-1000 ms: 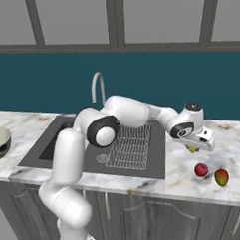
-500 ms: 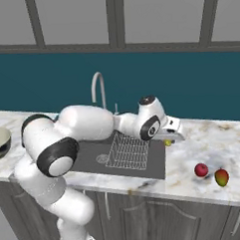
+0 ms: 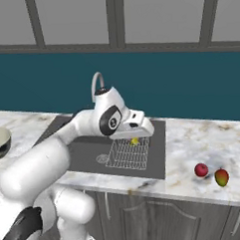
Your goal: There is a mixed pile of frozen fruits and vegetables on the counter. Locate all the frozen vegetables and place the items in a bowl on the counter. Take all the frozen fruits and defrost them in a running sink.
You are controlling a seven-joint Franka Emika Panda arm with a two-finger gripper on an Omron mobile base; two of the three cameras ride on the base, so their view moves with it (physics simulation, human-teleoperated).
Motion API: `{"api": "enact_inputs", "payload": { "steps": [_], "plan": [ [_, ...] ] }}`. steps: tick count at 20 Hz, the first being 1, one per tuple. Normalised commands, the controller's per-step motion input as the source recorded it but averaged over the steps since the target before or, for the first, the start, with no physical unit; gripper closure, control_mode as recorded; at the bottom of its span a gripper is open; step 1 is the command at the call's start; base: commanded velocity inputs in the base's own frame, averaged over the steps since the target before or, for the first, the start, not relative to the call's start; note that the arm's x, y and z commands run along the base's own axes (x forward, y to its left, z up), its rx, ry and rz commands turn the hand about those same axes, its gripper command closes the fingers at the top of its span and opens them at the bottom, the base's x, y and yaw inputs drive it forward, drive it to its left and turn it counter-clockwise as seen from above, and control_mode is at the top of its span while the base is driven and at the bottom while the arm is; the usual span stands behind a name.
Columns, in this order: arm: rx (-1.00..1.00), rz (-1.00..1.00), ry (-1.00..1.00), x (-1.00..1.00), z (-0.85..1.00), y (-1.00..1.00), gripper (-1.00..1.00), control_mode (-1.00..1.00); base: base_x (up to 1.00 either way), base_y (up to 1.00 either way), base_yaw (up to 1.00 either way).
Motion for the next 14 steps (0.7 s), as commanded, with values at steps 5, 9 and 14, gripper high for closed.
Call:
{"api": "enact_inputs", "payload": {
  "steps": [5, 9, 14],
  "plan": [
    [0.07, 0.21, 0.06, -0.65, 0.53, 0.98, 1.00, -1.00, 0.00, 0.00, 0.00],
    [0.03, 0.36, 0.00, -0.39, 0.20, 1.00, 1.00, -1.00, 0.00, 0.00, 0.00],
    [0.00, 0.39, 0.00, -0.22, 0.12, 1.00, 1.00, -1.00, 0.00, 0.00, 0.00]
  ]
}}
